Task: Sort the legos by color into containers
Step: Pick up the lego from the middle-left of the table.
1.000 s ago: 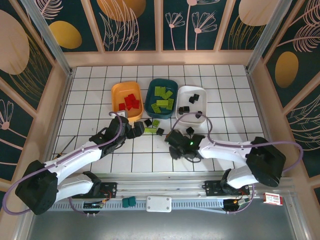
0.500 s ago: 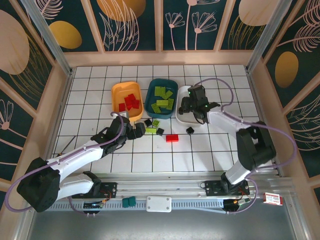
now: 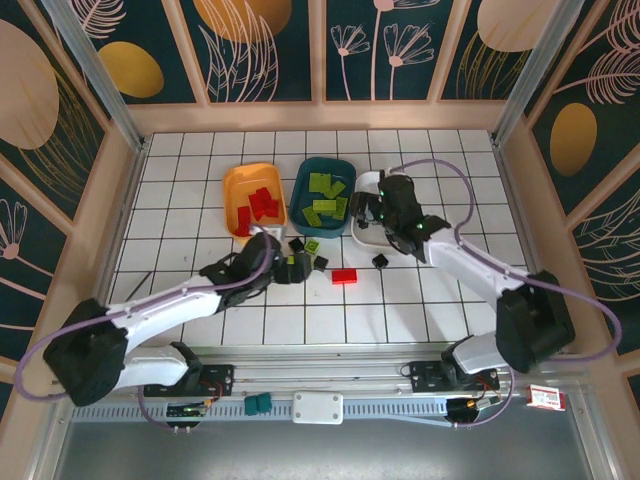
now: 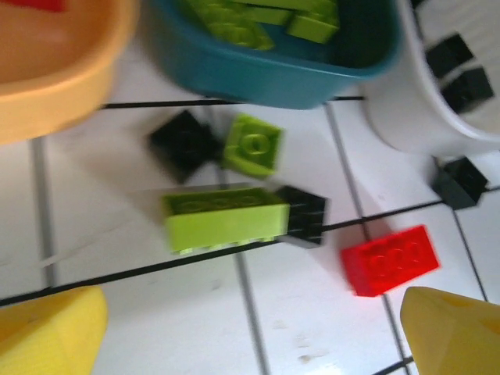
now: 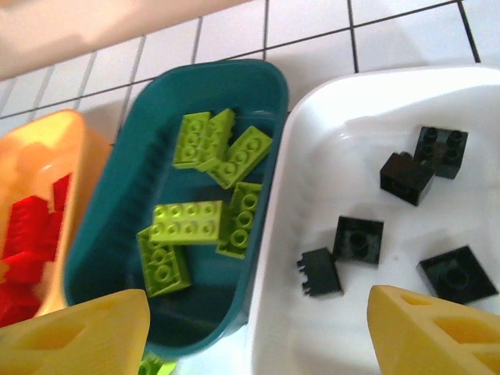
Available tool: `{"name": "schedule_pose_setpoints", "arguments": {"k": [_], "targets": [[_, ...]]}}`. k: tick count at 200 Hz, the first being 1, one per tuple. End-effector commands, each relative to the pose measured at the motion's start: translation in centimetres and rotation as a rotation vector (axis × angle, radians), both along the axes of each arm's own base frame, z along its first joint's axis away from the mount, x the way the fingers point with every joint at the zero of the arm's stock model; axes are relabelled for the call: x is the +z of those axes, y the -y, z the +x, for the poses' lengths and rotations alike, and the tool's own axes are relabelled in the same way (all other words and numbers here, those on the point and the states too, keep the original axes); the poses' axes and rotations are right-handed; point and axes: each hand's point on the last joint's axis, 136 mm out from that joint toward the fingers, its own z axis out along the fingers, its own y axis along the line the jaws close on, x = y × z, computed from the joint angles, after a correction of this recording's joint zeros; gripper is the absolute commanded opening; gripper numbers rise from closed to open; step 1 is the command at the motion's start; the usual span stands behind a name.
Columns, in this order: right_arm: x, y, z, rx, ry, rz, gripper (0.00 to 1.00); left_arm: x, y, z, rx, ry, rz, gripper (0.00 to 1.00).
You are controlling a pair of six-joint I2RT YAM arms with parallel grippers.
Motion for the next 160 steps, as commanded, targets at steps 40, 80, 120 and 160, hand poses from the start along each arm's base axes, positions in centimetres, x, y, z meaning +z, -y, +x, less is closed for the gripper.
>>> {"name": "schedule_pose_setpoints", "arguments": {"k": [40,80,120,160], "targets": [[-1.1,4.9,-5.6,-0.126,-0.002,0.068,0.74,-2.4,9.1,-0.5,-0.314,0.066,0.25,0.89],[0.4,7.3,-7.3,-0.175,0.038,0.084,0.75,-5.6,11.5,0.2,-0.388,0.068,0.397,0.88],[1.0,7.7,-7.6,-0.185,0.05,0.089,0.75,-6.9,12.2,0.6,-0.408,0.09,0.459,0.9],[1.7,7.9,-7.3,-0.193,0.069,0.081,0.75,-9.1,12.2,-0.5,-0.45,0.035,0.464,0.77]]}}
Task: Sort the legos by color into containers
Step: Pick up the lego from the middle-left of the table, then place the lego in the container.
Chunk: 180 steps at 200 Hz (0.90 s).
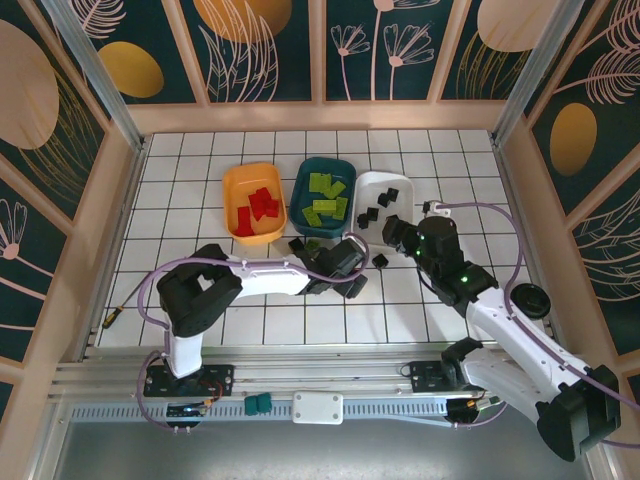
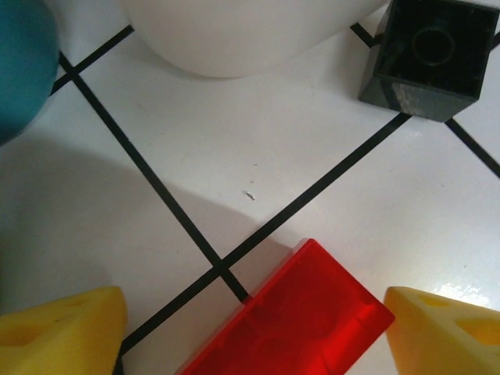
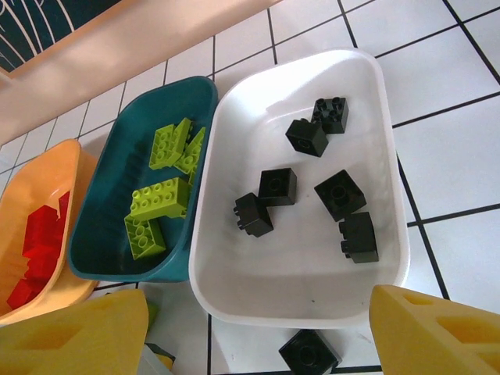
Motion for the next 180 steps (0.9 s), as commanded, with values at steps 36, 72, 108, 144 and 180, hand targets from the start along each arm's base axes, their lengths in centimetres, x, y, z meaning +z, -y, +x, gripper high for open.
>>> {"name": "schedule_pose_setpoints", "arguments": {"k": [36,72,108,144,180], "targets": [[0.2,1.3,0.3,-0.061,0.01,-0.016,0.75,-1.9,0.5,-2.3,-0.058,-0.069,0.007,0.54],[0.0,1.5,0.4,-0.07,0.003,-0.02,0.75,0.2,0.6,-2.6,-0.042,-0.061,-0.067,0.35],[-0.1,1.5,0.4,-0.069,0.003,-0.013,0.76,3.3,-0.5,-1.4,0.044,0.008,-0.126,0.25],[-0.4,1.3,0.3,-0.058,-0.002,-0.009,0.76,8.7,-5.1,2.7,0.247,0.059,-0.307,0.23],[-0.9,0.4,0.1,-0.007,-0.011,0.003,0.76,12.0,-15.7,8.4,0.614,0.178,-0.386,0.23]]}}
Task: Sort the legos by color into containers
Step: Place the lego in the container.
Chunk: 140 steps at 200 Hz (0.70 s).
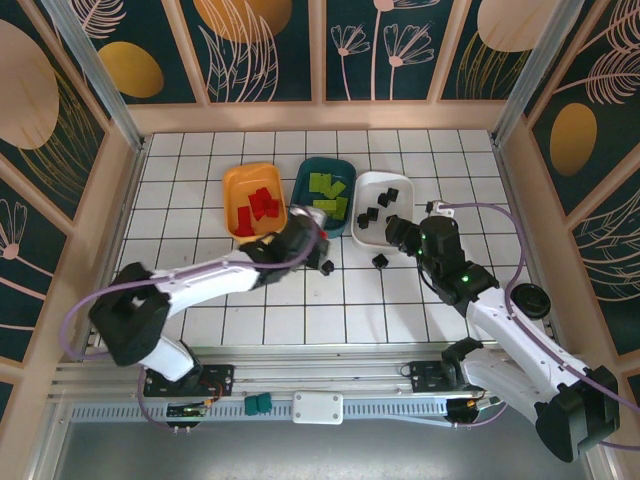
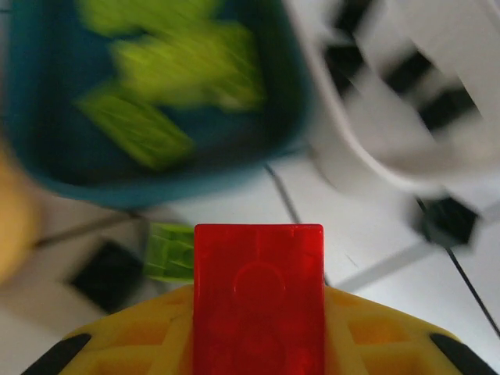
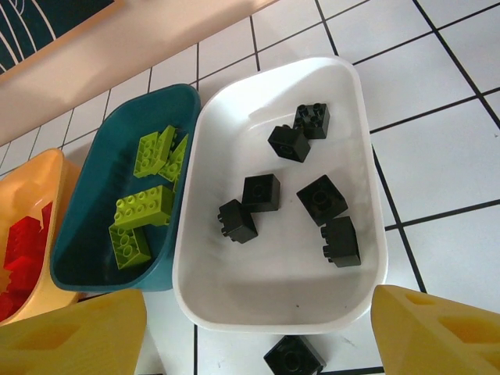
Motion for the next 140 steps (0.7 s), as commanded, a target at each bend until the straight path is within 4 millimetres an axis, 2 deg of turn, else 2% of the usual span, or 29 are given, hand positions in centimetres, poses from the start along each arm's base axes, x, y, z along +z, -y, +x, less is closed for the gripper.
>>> {"name": "schedule_pose_setpoints", "arguments": {"k": [1,25,39,54,80,86,99,102,122,140], "targets": [[-0.7,-0.4,-0.1,0.025,-0.007,0.015,0.76,1.5,-6.5,3.2,0.268,0.045,-0.066,0.23],[-1.2,-2.0,-0.5,0.103,-0.014,0.018,0.76,1.5,-11.9,5.7,0.453,0.054,-0.107,0.23],[-1.7,-3.1,-0.9,0.153,-0.022,0.017,0.76,0.9,-13.8,7.1,0.516,0.04,-0.137,0.24],[-2.4,-5.5,-2.0,0.248,-0.037,0.005,0.76,0.0,-14.9,8.5,0.555,0.014,-0.164,0.24],[-4.5,-9.6,-3.9,0.374,-0.086,-0.032,0.76,-0.8,-15.2,10.6,0.579,-0.012,-0.173,0.33],[-5.3,-10.4,-4.2,0.39,-0.104,-0.042,0.76,-0.9,-15.1,11.0,0.58,-0.015,-0.174,0.37],[-6.5,-11.8,-4.4,0.407,-0.121,-0.053,0.76,-1.2,-15.1,11.3,0.58,-0.026,-0.168,0.54],[-6.7,-12.1,-4.5,0.412,-0.127,-0.052,0.76,-0.1,-14.8,11.9,0.575,-0.007,-0.184,0.58],[-8.1,-13.9,-4.0,0.401,-0.146,-0.037,0.76,2.4,-14.0,12.3,0.543,0.026,-0.239,0.79],[-8.9,-15.4,-3.2,0.381,-0.154,-0.002,0.76,5.4,-13.5,11.8,0.508,0.066,-0.3,0.86]]}}
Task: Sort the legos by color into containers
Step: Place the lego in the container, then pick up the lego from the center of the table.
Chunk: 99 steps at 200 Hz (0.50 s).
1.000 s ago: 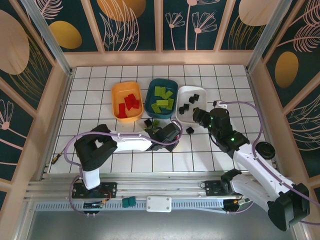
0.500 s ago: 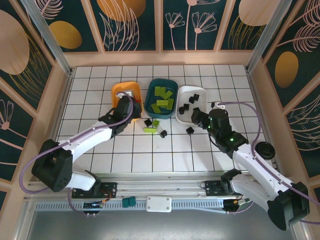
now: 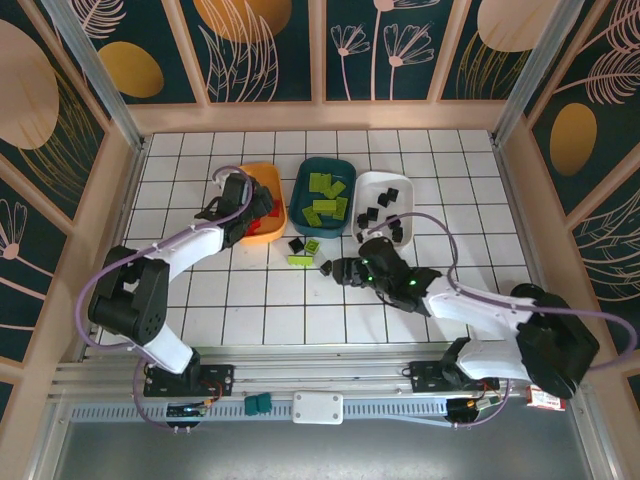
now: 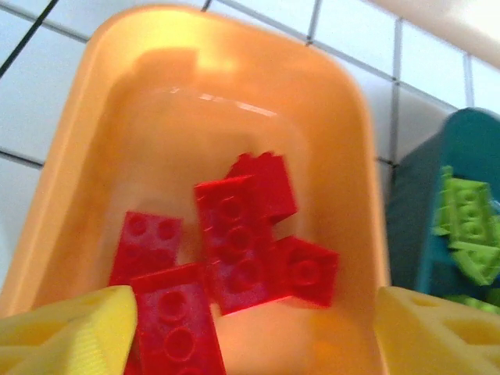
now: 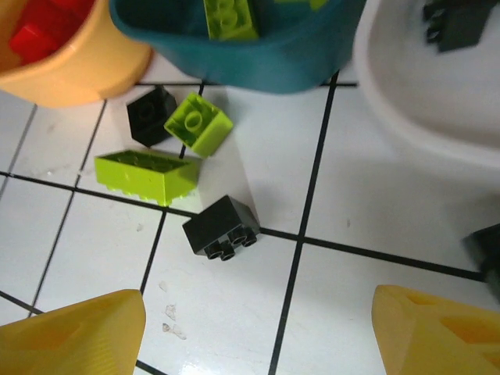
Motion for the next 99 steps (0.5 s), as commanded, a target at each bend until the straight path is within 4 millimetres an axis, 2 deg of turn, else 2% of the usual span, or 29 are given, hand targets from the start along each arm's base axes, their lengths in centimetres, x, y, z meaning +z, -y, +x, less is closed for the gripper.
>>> {"name": "schedule_pose_setpoints", "arguments": {"k": [1,27,30,38,58,99], "targets": [[0.9,-2.1,1.9,-0.064,0.039,0.091,0.76,6.0,1.1,0.4,-0.037,0.129,-0.099,0.86],[-0.1,-3.6,3.5,-0.108,0.033,0.106,0.76,9.9,1.9,-1.8,-0.087,0.208,-0.148,0.93],[-0.3,-3.8,3.7,-0.108,0.031,0.104,0.76,9.2,1.9,-2.5,-0.093,0.195,-0.144,0.94],[-0.7,-4.4,4.0,-0.101,0.027,0.099,0.76,9.7,2.1,-3.6,-0.108,0.21,-0.15,0.96],[-1.5,-5.6,4.7,-0.086,0.014,0.094,0.76,9.4,2.4,-6.3,-0.14,0.211,-0.16,0.98],[-3.8,-7.0,4.4,-0.044,-0.053,0.082,0.71,6.6,1.4,-11.0,-0.147,0.183,-0.196,0.98]]}}
